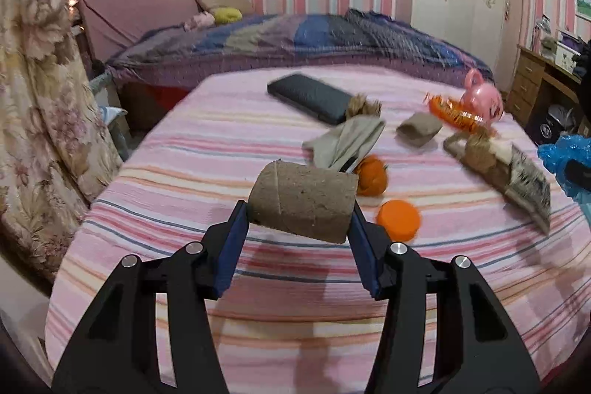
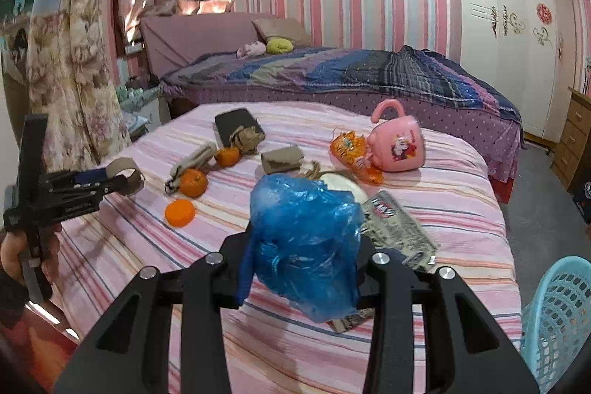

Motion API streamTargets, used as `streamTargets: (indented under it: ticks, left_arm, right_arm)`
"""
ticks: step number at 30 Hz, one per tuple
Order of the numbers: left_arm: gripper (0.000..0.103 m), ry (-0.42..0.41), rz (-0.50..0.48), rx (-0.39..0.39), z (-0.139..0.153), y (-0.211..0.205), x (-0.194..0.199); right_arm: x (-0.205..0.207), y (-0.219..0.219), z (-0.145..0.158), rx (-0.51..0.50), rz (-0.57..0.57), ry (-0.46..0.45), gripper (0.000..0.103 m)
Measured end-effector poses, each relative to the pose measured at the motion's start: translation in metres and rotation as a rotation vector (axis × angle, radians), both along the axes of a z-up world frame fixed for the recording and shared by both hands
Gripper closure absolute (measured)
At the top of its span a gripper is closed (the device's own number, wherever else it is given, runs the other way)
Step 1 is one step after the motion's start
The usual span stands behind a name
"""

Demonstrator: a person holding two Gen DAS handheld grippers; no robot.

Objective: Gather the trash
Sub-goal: 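Carry the bag and tube to the blue basket and release both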

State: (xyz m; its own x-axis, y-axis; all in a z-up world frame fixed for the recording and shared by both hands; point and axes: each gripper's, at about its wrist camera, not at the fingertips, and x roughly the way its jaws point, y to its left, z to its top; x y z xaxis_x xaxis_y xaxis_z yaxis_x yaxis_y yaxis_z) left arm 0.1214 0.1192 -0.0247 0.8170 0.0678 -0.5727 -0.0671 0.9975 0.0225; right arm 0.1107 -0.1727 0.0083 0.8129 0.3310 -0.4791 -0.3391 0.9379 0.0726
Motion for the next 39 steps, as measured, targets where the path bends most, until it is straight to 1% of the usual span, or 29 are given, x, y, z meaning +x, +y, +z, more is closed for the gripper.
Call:
streamTargets:
  ticks: [1,4,7,10,13,16,20,21,22,24,26,29,31,32,35,39]
  left_arm:
    - [0.051,-0.008,0.006,0.007,0.003,-0.004,-0.002]
    - [0.051,-0.031,0.021,0.03,0.014,-0.024,-0.008]
    - [0.051,-0.049,0.012,0.026,0.024,-0.047,-0.01]
    - [0.051,-0.064,-0.015,0.016,0.029,-0.075,-0.01]
    - [0.051,-0.067,-0.056,0.001,0.029,-0.11,-0.01]
    - [0.051,-0.063,-0.104,0.004,0.028,-0.15,-0.008]
    - [0.051,-0.062,-0.178,0.015,0.025,-0.209,-0.01]
    - [0.051,-0.061,-0.204,0.008,0.024,-0.229,-0.01]
    - [0.051,-0.06,-0.219,0.001,0.023,-0.24,-0.011]
    - [0.051,-0.056,-0.26,-0.02,0.02,-0.27,-0.013]
    - [0.051,-0.05,-0.286,-0.034,0.017,-0.29,-0.015]
    - [0.051,-0.039,-0.339,-0.055,0.012,-0.326,-0.019]
    - [0.051,-0.047,-0.381,-0.058,0.01,-0.352,-0.026]
    - [0.051,-0.048,-0.391,-0.059,0.01,-0.358,-0.028]
    - [0.051,-0.033,-0.439,-0.072,0.008,-0.386,-0.03]
    - [0.051,-0.03,-0.492,-0.068,0.008,-0.424,-0.034]
  right_arm:
    - [-0.002,-0.013,0.005,0.033,-0.012,-0.002,0.064]
    - [-0.004,-0.035,0.008,0.067,-0.047,-0.005,0.064]
    - [-0.006,-0.059,0.008,0.064,-0.1,-0.003,0.064]
    - [-0.009,-0.085,0.005,0.025,-0.167,-0.006,0.064]
    - [-0.013,-0.107,0.003,0.002,-0.21,-0.007,0.064]
    - [-0.016,-0.138,0.0,-0.013,-0.269,-0.005,0.064]
    - [-0.023,-0.189,-0.003,-0.02,-0.364,0.004,0.064]
    - [-0.026,-0.204,-0.004,-0.018,-0.393,0.008,0.064]
    - [-0.027,-0.209,-0.004,-0.019,-0.402,0.008,0.064]
    - [-0.034,-0.236,-0.006,-0.058,-0.464,0.014,0.064]
    - [-0.04,-0.255,-0.008,-0.095,-0.502,0.022,0.064]
    - [-0.051,-0.29,-0.016,-0.119,-0.557,0.041,0.064]
    - [-0.058,-0.306,-0.021,-0.116,-0.586,0.048,0.064]
    - [-0.062,-0.319,-0.026,-0.092,-0.616,0.053,0.064]
    - [-0.07,-0.338,-0.03,-0.035,-0.653,0.046,0.064]
    - [-0.076,-0.35,-0.031,-0.006,-0.691,0.027,0.064]
